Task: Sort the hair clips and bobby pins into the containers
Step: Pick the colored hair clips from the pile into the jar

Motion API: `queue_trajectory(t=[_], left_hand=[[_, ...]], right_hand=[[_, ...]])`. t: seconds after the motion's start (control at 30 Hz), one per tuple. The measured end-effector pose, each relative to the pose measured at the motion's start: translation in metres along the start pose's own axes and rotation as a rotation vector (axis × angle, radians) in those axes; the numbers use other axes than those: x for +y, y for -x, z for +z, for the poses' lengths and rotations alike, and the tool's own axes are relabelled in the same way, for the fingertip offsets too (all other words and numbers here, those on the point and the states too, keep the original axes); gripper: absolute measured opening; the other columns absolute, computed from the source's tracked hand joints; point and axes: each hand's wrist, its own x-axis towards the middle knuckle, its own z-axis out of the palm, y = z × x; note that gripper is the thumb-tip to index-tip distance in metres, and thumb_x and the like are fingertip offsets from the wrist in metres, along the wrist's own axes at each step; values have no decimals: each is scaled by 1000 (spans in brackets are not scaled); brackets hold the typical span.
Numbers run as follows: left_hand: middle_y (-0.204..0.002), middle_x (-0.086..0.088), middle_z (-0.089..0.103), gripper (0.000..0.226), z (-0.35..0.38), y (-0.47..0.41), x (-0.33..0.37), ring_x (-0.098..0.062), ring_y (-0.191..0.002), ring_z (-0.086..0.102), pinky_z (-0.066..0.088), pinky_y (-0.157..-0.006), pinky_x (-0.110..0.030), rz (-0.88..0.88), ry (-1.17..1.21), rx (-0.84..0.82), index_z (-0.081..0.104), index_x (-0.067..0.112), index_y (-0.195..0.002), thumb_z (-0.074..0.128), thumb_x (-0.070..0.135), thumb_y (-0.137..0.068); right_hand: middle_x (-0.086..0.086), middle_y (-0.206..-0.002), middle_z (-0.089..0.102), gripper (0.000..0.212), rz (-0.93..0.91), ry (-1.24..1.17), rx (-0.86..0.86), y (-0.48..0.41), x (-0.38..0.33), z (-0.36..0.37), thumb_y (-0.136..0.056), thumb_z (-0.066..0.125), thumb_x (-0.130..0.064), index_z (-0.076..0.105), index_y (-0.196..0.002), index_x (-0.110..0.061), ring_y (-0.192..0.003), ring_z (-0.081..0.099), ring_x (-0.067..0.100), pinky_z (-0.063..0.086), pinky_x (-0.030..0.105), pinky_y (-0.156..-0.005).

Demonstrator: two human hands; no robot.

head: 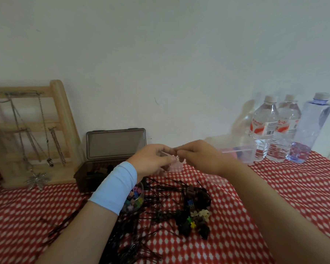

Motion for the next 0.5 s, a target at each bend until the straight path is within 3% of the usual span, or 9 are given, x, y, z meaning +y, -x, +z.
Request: queue_trajectory(t=[0.07,0.17,0.27,0.33,0.4,0.5], left_hand=[[-105,-4,74,20,1,-2,-1,-19,-93,70,56,-74,-22,8,-37,12,67,19,-113,64,22,-94],[-100,0,74,23,3,-5,-2,-15,-83,69,55,-76,-26,5,84,37,67,22,-118,60,18,-96],[-97,-3,73,18,6,-5,1,-11,-76,67,52,-66,-24,15,228,89,70,15,-110,63,12,-94],[-104,-7,72,19,7,-5,4,-13,-82,71,55,-67,-23,25,254,114,66,12,-108,68,10,-90],[-109,-9,71,27,7,-4,6,-16,-84,73,57,-68,-23,35,198,144,64,9,-114,71,11,-88],[-105,-4,72,24,8,-1,11,-20,-72,74,56,-58,-25,49,129,208,65,8,-113,68,16,-90]], right_hand=[[-26,-46,54,32,70,-63,-15,-4,3,3,-104,44,-16,64,-128,-19,-42,41,-2,33,11,-47],[-20,-62,48,52,184,-179,-13,-7,9,5,-97,48,-12,47,-148,-18,-54,44,3,35,21,-56],[0,-72,64,30,122,-150,-92,-2,1,4,-89,64,-33,72,-116,-24,-64,58,20,47,31,-63],[5,-88,77,23,107,-122,-47,0,0,3,-84,74,-45,80,-93,-25,-83,70,25,55,36,-79],[15,-92,75,22,83,-82,17,-1,1,4,-84,76,-43,81,-80,-22,-79,67,30,55,39,-78],[25,-86,70,27,75,-55,-47,0,1,4,-84,76,-44,81,-76,-18,-70,54,19,45,30,-70]])
